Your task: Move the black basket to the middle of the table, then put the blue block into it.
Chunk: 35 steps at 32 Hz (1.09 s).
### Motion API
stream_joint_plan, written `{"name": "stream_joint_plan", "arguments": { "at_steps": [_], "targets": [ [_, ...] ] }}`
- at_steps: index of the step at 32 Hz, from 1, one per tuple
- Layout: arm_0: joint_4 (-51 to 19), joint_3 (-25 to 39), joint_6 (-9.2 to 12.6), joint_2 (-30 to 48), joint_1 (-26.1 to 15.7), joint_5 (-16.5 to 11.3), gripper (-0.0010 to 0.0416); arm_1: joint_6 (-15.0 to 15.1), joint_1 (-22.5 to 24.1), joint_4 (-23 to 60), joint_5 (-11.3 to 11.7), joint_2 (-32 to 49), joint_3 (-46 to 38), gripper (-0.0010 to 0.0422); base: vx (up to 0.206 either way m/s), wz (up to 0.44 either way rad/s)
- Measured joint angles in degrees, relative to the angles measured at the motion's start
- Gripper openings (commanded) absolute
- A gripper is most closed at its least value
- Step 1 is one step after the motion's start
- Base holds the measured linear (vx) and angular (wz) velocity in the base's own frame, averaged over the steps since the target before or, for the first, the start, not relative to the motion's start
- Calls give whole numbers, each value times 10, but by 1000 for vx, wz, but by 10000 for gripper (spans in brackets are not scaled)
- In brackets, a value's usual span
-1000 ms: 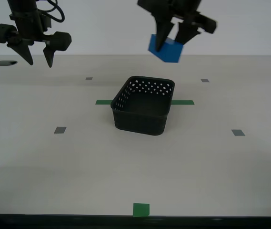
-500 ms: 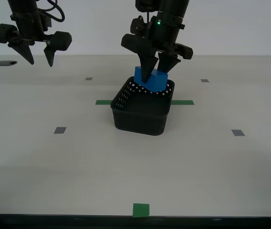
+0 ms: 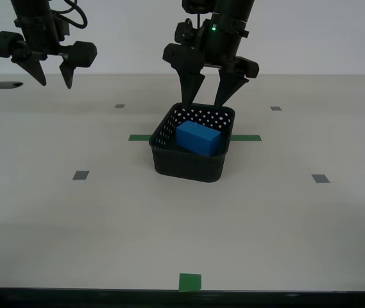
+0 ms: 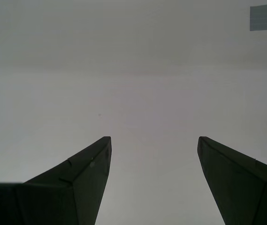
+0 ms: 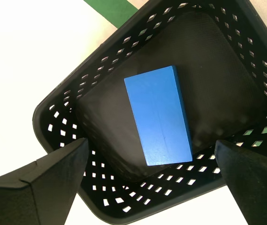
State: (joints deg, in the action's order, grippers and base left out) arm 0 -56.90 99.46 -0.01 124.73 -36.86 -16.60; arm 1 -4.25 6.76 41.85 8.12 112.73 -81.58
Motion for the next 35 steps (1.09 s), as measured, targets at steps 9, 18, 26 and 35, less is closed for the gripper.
{"name": "stream_joint_plan", "arguments": {
  "at_steps": [9, 18, 26, 35],
  "targets": [
    [2, 0, 0, 0, 0, 0, 352, 0, 0, 0, 0, 0, 0, 249, 0, 0],
    [16, 0, 0, 0, 0, 0, 355, 0, 0, 0, 0, 0, 0, 249, 0, 0],
    [28, 0, 0, 0, 0, 0, 355, 0, 0, 0, 0, 0, 0, 249, 0, 0],
    [31, 0, 0, 0, 0, 0, 355, 0, 0, 0, 0, 0, 0, 249, 0, 0]
  ]
}}
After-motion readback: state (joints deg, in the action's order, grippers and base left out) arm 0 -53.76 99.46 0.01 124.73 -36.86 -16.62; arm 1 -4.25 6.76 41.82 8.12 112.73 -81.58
